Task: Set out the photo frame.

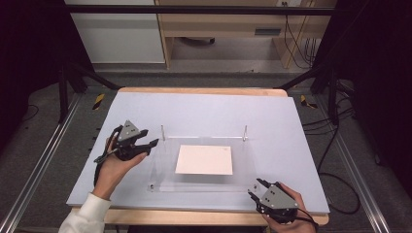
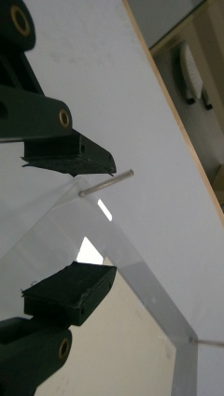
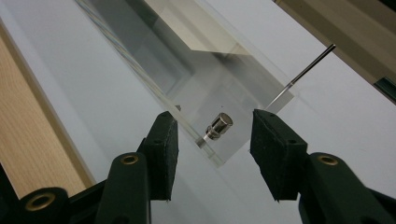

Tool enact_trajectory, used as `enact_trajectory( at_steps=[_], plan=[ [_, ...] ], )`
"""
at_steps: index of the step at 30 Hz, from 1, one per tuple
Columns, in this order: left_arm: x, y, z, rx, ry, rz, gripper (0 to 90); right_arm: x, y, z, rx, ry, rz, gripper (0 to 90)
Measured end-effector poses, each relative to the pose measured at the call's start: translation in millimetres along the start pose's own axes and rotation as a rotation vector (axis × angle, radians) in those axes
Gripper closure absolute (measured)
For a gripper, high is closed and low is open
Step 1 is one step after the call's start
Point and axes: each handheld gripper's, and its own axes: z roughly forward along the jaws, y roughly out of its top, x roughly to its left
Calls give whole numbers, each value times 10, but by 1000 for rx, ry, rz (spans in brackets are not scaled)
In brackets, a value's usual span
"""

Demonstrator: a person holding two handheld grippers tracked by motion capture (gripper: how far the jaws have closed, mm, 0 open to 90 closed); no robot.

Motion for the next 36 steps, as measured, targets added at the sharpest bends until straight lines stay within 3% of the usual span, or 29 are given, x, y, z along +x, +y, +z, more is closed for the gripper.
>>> enact_trajectory(
  at_steps=[2,7,9,14,19,25,32,36],
  plan=[
    [-62,13,-93,-12,-9,41,431,-24,30,-10,-1,-3,2,532],
    [-201,46,-279,-64,-45,75,422,-90,112,-38,-13,-15,11,544],
    [-257,59,-337,-57,-70,104,421,-110,140,-47,-11,-18,11,546],
    [-336,68,-439,-64,-97,121,414,-177,215,-60,-20,-24,13,552],
    [-449,92,-535,-76,-152,148,405,-239,286,-72,-33,-36,19,563],
    [-611,138,-628,-67,-196,230,383,-273,355,-80,-26,-42,10,570],
    [-702,153,-662,-47,-223,290,373,-290,387,-82,-20,-46,18,570],
    [-817,123,-657,-17,-221,375,378,-299,397,-83,-20,-45,25,570]
  ],
)
